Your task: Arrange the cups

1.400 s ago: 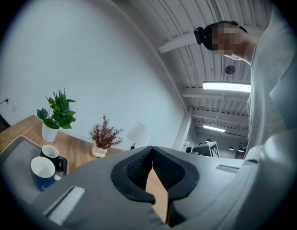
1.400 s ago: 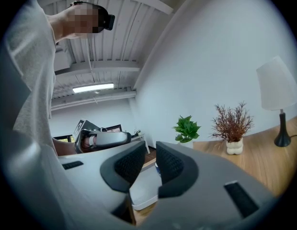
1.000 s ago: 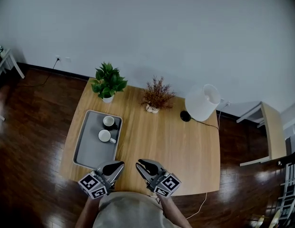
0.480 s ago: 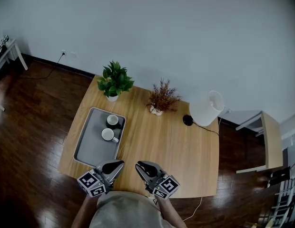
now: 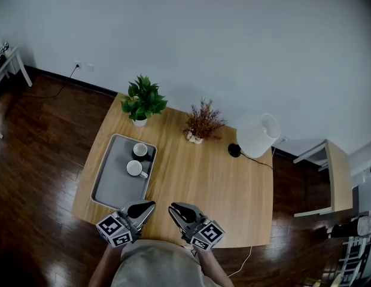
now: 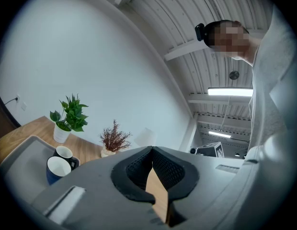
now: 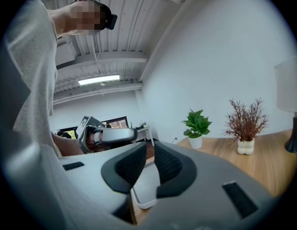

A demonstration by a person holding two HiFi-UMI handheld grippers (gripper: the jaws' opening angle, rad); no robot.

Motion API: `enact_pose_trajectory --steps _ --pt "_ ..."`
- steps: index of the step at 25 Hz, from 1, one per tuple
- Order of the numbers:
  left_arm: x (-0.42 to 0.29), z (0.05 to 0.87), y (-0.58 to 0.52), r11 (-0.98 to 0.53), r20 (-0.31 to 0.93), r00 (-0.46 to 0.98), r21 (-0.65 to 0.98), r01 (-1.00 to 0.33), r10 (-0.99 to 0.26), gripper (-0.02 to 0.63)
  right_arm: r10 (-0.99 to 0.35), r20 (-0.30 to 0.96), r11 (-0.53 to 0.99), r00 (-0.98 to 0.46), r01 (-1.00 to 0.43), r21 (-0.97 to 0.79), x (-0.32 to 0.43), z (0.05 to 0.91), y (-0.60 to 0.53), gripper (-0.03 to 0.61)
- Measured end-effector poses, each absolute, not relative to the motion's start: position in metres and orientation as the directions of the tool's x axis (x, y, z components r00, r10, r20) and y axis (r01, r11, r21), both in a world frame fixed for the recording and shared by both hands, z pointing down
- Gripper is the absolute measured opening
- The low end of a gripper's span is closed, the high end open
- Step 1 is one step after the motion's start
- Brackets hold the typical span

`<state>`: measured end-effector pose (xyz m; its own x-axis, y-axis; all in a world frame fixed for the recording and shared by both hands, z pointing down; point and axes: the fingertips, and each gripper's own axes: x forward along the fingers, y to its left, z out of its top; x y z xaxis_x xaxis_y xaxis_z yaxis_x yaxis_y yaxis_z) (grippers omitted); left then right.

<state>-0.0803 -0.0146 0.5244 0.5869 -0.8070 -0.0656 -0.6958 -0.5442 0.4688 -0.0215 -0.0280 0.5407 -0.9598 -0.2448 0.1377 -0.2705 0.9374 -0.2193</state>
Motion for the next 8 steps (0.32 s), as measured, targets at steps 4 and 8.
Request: enact_pose_trajectory --steps 4,8 --pt "-0.0812 0.5249 -0.0127 -0.547 -0.07 0.587 0.465 -0.696 -0.807 -0.006 -0.243 0.142 0.938 -0.96 -0.27 -0.217 -0.023 0.5417 -0.025 0.053" --pt "-0.0815 0.5246 -0.0118 -0.549 -0.072 0.587 0.463 -0.696 -0.806 -0.006 -0.24 0.143 0.939 -0.96 -0.267 -0.215 -0.0247 0.5423 -0.0236 0.054"
